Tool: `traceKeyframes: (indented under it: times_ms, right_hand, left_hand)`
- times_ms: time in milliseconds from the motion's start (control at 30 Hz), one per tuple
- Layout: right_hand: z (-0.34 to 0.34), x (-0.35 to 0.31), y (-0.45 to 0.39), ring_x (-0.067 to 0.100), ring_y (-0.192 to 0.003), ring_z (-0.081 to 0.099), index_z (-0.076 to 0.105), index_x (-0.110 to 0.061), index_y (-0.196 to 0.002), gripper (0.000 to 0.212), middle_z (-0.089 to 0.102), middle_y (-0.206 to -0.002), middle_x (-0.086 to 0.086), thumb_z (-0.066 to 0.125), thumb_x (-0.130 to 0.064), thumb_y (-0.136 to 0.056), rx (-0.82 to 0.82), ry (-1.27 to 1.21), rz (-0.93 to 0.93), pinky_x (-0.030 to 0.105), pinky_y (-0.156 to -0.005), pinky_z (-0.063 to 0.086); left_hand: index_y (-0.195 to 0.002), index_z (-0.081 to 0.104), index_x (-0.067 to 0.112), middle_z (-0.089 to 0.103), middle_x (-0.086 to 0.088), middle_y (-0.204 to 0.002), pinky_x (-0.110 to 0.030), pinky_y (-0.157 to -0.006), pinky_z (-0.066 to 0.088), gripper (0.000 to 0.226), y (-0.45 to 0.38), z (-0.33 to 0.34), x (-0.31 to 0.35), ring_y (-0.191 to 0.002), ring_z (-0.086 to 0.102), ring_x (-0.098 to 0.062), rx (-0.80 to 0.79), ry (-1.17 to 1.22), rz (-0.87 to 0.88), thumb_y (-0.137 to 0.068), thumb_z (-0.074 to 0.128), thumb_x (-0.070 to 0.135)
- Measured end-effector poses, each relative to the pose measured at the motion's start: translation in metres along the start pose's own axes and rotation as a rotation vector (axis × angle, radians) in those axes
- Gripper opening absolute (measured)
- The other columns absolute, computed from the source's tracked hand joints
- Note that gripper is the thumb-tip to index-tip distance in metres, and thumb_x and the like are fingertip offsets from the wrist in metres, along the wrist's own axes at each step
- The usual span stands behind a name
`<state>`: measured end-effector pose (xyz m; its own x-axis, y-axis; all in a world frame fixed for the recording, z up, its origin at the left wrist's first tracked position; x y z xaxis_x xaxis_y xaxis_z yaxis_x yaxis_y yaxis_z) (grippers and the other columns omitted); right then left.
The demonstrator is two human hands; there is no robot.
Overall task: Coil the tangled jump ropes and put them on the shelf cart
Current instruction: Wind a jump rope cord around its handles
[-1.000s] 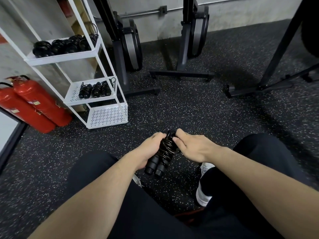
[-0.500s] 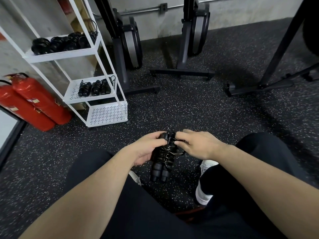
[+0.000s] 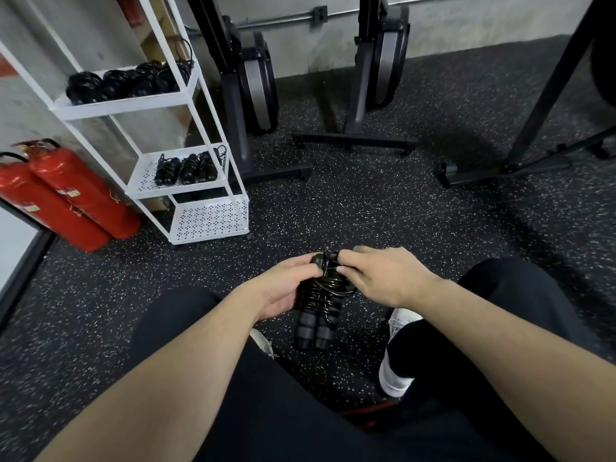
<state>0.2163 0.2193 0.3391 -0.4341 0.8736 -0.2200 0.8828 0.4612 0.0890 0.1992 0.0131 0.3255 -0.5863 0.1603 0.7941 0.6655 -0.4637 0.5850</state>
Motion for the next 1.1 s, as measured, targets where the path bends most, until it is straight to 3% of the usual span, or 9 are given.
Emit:
traceKeyframes:
  times_ms: [133,267,400,500,767,967,1100]
  right_hand:
    - [-0.003,0.002,0.002,0.021,-0.081,0.065,0.036,-0.04,-0.112,0.035,0.057,-0.105,-0.01,0.012,-0.061,-0.098,0.033,-0.001,-0.01,0.031,-0.065,0.04]
    - [-0.003,0.005,0.005,0.021,-0.085,0.066,0.035,-0.04,-0.111,0.032,0.057,-0.111,-0.012,0.013,-0.06,-0.099,0.038,-0.022,-0.046,0.032,-0.066,0.042]
    - [-0.005,0.004,0.003,0.018,-0.091,0.064,0.038,-0.038,-0.107,0.028,0.056,-0.11,-0.014,0.019,-0.056,-0.103,-0.016,0.007,-0.097,0.031,-0.071,0.04]
    - [-0.001,0.002,0.002,0.021,-0.097,0.065,0.04,-0.036,-0.106,0.025,0.056,-0.108,-0.012,0.023,-0.055,-0.105,-0.054,0.019,-0.091,0.035,-0.078,0.048]
    - [0.0,0.006,0.002,0.02,-0.101,0.064,0.047,-0.037,-0.11,0.035,0.058,-0.113,-0.011,0.025,-0.063,-0.102,-0.098,0.028,-0.036,0.038,-0.084,0.051]
    - [-0.005,0.013,0.004,0.008,-0.084,0.052,0.044,-0.033,-0.093,0.025,0.052,-0.088,-0.019,0.035,-0.053,-0.105,-0.08,-0.204,-0.032,0.031,-0.076,0.039]
    - [-0.004,0.014,0.002,0.012,-0.086,0.056,0.043,-0.033,-0.091,0.028,0.056,-0.091,-0.014,0.034,-0.057,-0.103,-0.068,-0.208,-0.014,0.034,-0.079,0.045]
  left_hand:
    - [-0.13,0.069,0.026,0.072,-0.008,-0.114,-0.046,-0.095,0.052,0.034,0.002,0.001,0.003,-0.105,0.065,-0.022,-0.011,0.036,0.014,-0.105,0.052,0.011]
    - [-0.13,0.069,0.027,0.072,-0.01,-0.121,-0.051,-0.104,0.048,0.032,0.003,0.001,0.004,-0.11,0.066,-0.024,-0.055,0.013,0.012,-0.105,0.054,0.014]
    - [-0.138,0.063,0.029,0.069,-0.011,-0.131,-0.054,-0.112,0.045,0.036,0.002,0.005,-0.003,-0.122,0.064,-0.028,-0.079,-0.047,-0.011,-0.106,0.054,0.015]
    - [-0.143,0.057,0.028,0.068,-0.014,-0.134,-0.056,-0.112,0.045,0.041,-0.001,0.005,-0.008,-0.129,0.061,-0.032,-0.074,-0.05,-0.011,-0.106,0.052,0.012]
    - [-0.141,0.058,0.036,0.071,-0.006,-0.127,-0.049,-0.11,0.047,0.045,0.0,0.008,-0.002,-0.122,0.065,-0.026,-0.063,-0.205,-0.01,-0.104,0.056,0.012]
    - [-0.129,0.065,0.039,0.073,-0.008,-0.121,-0.053,-0.11,0.046,0.038,0.004,0.012,0.002,-0.118,0.065,-0.027,-0.042,-0.151,0.036,-0.103,0.056,0.012]
    - [-0.125,0.065,0.043,0.072,-0.007,-0.118,-0.05,-0.108,0.046,0.04,0.003,0.016,0.003,-0.111,0.064,-0.023,-0.032,-0.2,0.044,-0.102,0.054,0.011]
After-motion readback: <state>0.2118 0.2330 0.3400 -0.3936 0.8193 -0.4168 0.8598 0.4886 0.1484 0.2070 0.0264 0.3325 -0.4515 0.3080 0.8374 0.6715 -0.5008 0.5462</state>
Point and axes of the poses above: each hand's wrist, its own y-axis away from the middle knuckle, its own z-axis out of the palm, x = y × z, the point moved 1 cm from there along -y, towards the middle knuckle
